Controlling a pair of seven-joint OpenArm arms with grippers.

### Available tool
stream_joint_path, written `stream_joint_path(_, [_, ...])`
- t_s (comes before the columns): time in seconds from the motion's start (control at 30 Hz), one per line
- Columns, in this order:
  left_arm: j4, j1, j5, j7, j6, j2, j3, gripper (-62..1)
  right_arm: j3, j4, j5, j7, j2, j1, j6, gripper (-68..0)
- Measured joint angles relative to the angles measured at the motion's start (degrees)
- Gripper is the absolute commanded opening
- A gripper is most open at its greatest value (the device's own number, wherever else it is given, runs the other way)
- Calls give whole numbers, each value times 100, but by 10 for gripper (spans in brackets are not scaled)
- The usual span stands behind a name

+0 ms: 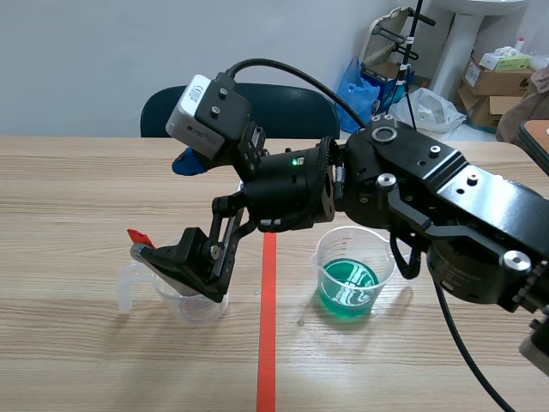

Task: Do the redox reaction experiment

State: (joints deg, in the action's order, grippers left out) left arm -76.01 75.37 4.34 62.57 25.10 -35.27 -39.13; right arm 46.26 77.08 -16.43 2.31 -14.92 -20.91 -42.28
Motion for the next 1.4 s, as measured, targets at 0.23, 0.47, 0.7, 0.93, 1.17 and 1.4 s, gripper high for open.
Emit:
stream_joint_path(0.23, [0,0,0,-2,0,0,0,14,0,46,151,151,0,85,2,4])
stream_joint_path(0.47, [0,0,0,-13,0,0,0,14,0,835,804,400,-98,879,72,4])
stream_joint_path(0.7, [0,0,7,-9,0,46,4,14,-404,2468,785,861,-984,1912,610,4])
stream_joint_path(0.93, [0,0,-7,-17,0,402,7,14,-2151,3541,743,942,-1464,3403,1167,4])
stream_joint_path(1.17, [0,-160,-398,-15,22,975,7,14,-3899,3609,127,1117,-1436,4603,1270,4])
stream_joint_path(1.4, [-177,-459,-841,-15,42,1655,153,14,-4730,3620,-144,1368,-1429,5180,1270,4])
